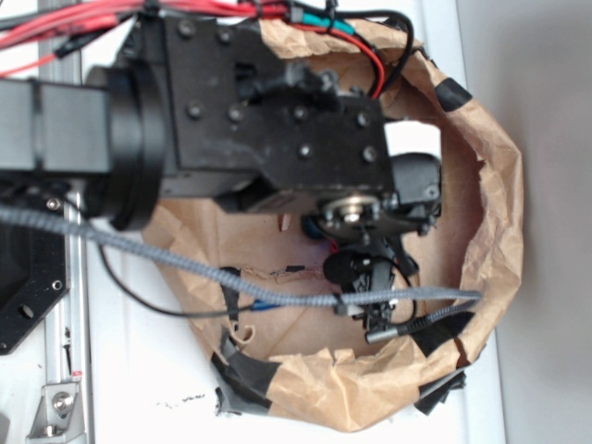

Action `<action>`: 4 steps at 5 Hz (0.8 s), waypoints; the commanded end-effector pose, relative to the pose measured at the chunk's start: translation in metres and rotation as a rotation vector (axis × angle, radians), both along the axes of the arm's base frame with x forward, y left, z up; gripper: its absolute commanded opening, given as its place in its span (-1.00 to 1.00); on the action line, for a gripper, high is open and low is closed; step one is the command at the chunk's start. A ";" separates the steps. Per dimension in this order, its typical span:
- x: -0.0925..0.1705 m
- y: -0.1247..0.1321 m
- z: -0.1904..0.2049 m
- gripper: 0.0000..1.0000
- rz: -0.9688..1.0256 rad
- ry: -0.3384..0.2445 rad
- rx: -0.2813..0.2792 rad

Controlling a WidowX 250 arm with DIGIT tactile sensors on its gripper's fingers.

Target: Grab the red paper.

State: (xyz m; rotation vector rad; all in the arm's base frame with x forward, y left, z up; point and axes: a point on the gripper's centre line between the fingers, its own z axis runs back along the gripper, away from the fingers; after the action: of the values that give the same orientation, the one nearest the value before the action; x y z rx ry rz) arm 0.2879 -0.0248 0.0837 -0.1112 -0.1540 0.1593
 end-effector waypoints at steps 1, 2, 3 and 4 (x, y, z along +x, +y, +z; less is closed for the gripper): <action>0.023 -0.008 -0.024 1.00 -0.052 0.016 -0.031; 0.022 -0.017 -0.040 1.00 -0.101 0.056 -0.086; 0.010 -0.026 -0.055 1.00 -0.160 0.161 -0.083; 0.003 -0.026 -0.059 1.00 -0.166 0.191 -0.063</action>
State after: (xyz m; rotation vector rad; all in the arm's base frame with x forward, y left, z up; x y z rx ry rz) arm 0.2964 -0.0399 0.0228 -0.1662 0.0465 0.0521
